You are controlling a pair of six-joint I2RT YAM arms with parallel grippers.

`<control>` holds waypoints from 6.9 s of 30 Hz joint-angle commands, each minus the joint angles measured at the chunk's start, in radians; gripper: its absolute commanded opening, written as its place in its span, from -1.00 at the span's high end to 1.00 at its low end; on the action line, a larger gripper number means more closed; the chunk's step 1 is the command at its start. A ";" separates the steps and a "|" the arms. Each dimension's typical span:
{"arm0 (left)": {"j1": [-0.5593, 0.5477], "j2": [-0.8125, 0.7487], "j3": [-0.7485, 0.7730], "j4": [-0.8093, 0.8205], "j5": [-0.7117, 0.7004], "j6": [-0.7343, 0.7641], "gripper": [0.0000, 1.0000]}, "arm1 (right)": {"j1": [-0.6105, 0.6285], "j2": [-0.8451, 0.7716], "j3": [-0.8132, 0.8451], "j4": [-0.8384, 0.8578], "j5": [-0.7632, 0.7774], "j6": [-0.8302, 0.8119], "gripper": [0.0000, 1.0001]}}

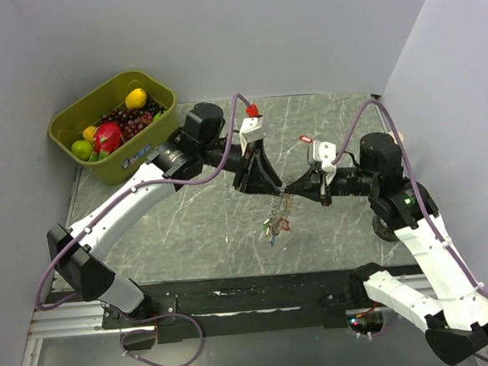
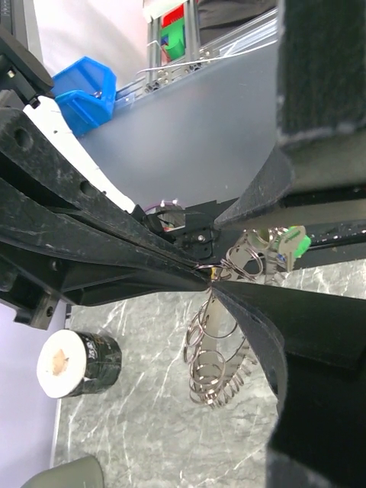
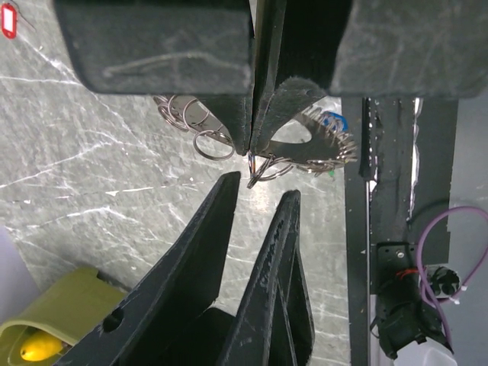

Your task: Remove the keys from the keyring

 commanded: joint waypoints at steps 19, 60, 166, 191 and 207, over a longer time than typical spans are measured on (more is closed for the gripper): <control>-0.031 0.019 -0.007 0.001 0.027 0.034 0.58 | -0.019 -0.032 -0.030 0.105 0.022 0.016 1.00; -0.031 0.010 -0.025 -0.005 0.026 0.074 0.98 | -0.045 -0.045 -0.010 0.153 0.019 0.062 1.00; -0.016 0.001 -0.001 -0.034 -0.078 0.097 0.98 | 0.131 -0.011 0.120 -0.042 0.286 -0.067 1.00; -0.050 0.044 0.018 -0.021 -0.304 0.063 0.98 | 0.271 0.101 0.174 -0.045 0.433 -0.024 1.00; -0.073 0.058 0.028 -0.028 -0.347 0.071 0.98 | 0.299 0.185 0.185 0.074 0.593 0.098 1.00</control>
